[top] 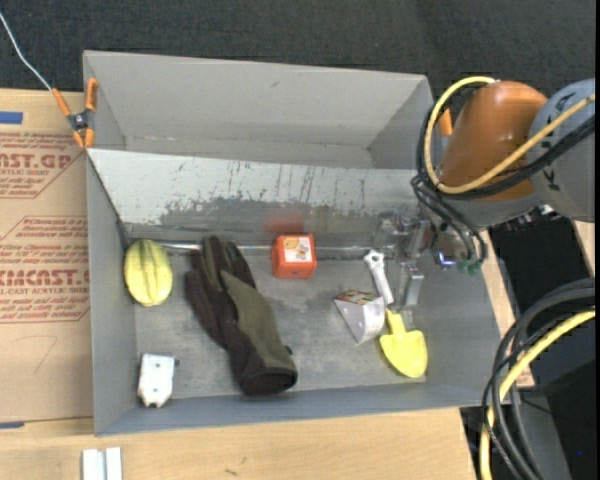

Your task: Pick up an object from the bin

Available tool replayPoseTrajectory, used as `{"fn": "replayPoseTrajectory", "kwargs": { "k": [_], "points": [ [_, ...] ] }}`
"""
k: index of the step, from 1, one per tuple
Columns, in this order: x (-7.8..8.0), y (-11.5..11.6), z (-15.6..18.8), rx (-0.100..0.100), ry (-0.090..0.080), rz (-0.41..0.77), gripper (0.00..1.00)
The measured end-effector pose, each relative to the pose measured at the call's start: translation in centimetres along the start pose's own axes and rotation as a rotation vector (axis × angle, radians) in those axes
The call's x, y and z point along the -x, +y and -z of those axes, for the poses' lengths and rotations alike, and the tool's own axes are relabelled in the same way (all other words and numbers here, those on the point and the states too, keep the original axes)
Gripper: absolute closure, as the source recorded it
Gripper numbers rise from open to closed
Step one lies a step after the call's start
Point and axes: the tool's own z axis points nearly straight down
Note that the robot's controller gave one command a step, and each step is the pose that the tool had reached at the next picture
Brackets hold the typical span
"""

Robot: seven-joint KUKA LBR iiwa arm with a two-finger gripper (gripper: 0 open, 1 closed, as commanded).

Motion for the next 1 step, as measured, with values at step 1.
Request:
{"fn": "replayPoseTrajectory", "kwargs": {
  "k": [1],
  "points": [
    [0.16,0.04,0.49,-0.001,-0.007,0.001,0.00]
  ]
}}
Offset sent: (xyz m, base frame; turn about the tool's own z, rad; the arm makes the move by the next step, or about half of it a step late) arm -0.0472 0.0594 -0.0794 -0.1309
